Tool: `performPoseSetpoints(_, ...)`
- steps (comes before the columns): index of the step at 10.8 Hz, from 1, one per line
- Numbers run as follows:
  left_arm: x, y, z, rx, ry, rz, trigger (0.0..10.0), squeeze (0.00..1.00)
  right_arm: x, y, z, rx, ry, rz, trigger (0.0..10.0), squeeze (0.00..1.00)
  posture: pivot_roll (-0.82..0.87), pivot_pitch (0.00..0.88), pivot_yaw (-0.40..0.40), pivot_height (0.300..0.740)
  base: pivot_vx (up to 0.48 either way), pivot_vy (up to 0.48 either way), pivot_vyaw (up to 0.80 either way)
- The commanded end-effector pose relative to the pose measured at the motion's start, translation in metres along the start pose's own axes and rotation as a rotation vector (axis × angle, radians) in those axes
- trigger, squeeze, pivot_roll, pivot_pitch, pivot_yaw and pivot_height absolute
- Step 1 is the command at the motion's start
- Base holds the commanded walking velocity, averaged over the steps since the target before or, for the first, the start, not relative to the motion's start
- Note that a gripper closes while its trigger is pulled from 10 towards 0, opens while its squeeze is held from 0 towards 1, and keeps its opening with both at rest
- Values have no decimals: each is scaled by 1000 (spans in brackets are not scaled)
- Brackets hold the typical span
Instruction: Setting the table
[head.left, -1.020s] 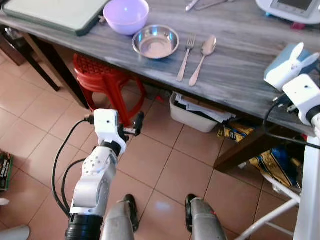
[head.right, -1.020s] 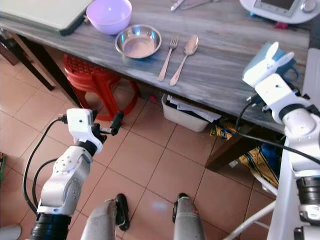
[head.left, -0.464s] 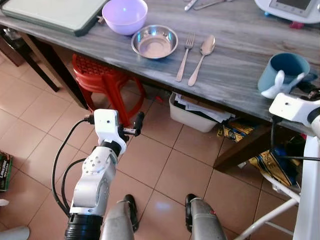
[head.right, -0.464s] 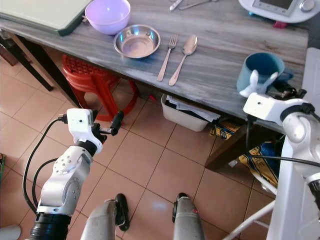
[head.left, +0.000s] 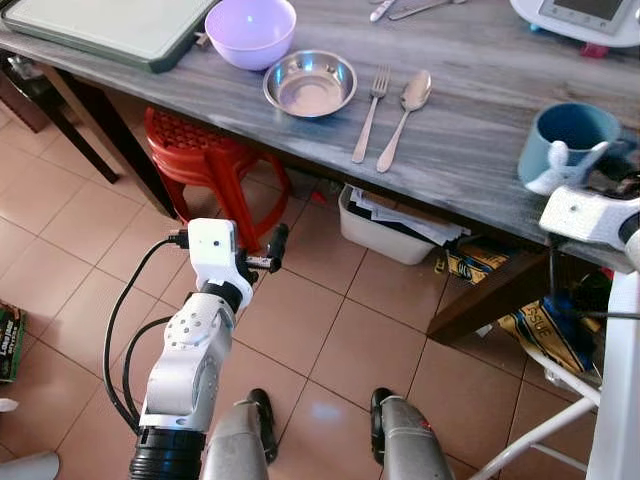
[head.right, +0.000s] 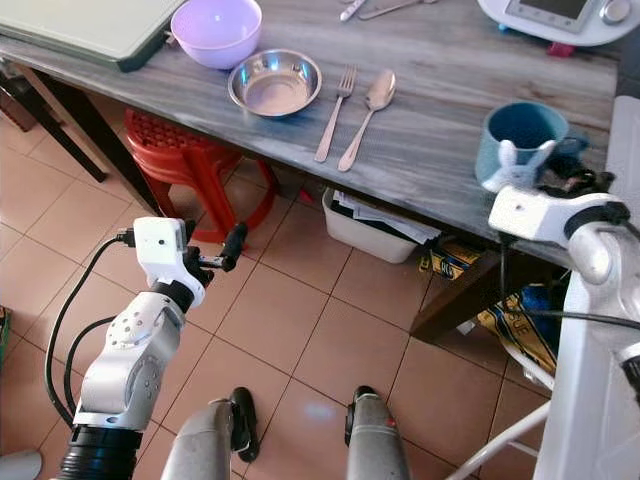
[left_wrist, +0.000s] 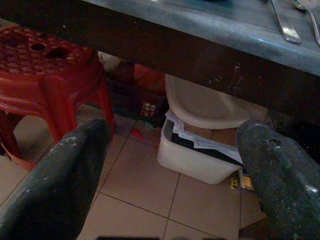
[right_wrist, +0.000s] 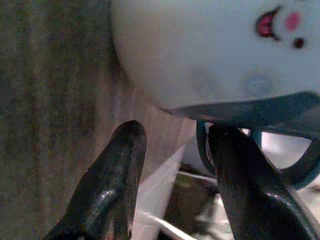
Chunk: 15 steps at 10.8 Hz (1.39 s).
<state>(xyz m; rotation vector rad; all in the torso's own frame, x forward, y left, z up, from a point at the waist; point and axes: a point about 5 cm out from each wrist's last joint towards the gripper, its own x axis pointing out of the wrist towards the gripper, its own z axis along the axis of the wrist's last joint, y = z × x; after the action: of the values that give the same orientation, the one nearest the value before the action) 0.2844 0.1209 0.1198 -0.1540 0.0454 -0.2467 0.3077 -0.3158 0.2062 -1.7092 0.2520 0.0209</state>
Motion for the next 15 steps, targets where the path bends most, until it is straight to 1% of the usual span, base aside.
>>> performPoseSetpoints(1, -3, 1, -1, 3, 7, 1, 10000, 0, -4, 6, 0, -102, -15, -6, 10000, 0, -112, 261, 54, 740, 0, 0, 0)
performPoseSetpoints(2, -3, 1, -1, 2, 8, 2, 10000, 0, -7, 12, 2, -161, -22, -49, 10000, 0, -115, 262, 54, 740, 0, 0, 0)
performPoseSetpoints(3, -3, 1, -2, 0, 9, 2, 10000, 0, -11, 28, 1, -157, -15, -35, 10000, 0, -115, 263, 54, 740, 0, 0, 0)
performPoseSetpoints(4, -3, 1, -2, -1, 9, 1, 10000, 0, -15, 36, 1, -151, -12, -51, 10000, 0, -114, 265, 55, 740, 0, 0, 0)
performPoseSetpoints(6, -4, 1, -2, -1, 9, -1, 10000, 0, -16, 40, -1, -186, -18, -130, 10000, 0, -111, 266, 59, 740, 0, 0, 0)
performPoseSetpoints(7, -4, 1, -1, -2, 7, -1, 10000, 0, -17, 42, 0, -195, -22, -140, 10000, 0, -108, 262, 59, 740, 0, 0, 0)
performPoseSetpoints(8, -4, 1, -1, -2, 6, -1, 10000, 0, -15, 41, 0, -184, -21, -154, 10000, 0, -108, 262, 59, 740, 0, 0, 0)
performPoseSetpoints(9, -4, 1, -1, -2, 6, -2, 10000, 0, -16, 37, 5, -148, -49, -179, 10000, 0, -105, 261, 60, 740, 0, 0, 0)
performPoseSetpoints(10, -4, 1, -1, -1, 6, -3, 10000, 0, -17, 38, 11, -113, -70, -174, 10000, 0, -105, 260, 60, 740, 0, 0, 0)
performPoseSetpoints(11, -4, 2, 0, -1, 4, -3, 10000, 0, -20, 42, 21, -77, -96, -167, 10000, 0, -105, 259, 59, 740, 0, 0, 0)
performPoseSetpoints(12, -4, 2, 0, -1, 4, -3, 10000, 0, -23, 45, 25, -58, -107, -167, 10000, 0, -107, 257, 58, 740, 0, 0, 0)
performPoseSetpoints(14, -4, 1, 0, -4, 2, -6, 10000, 0, -32, 58, 34, -19, -120, -136, 10000, 0, -109, 257, 58, 740, 0, 0, 0)
performPoseSetpoints(15, -4, 1, 0, -5, 2, -6, 10000, 0, -37, 65, 40, 21, -124, -115, 10000, 0, -111, 257, 59, 740, 0, 0, 0)
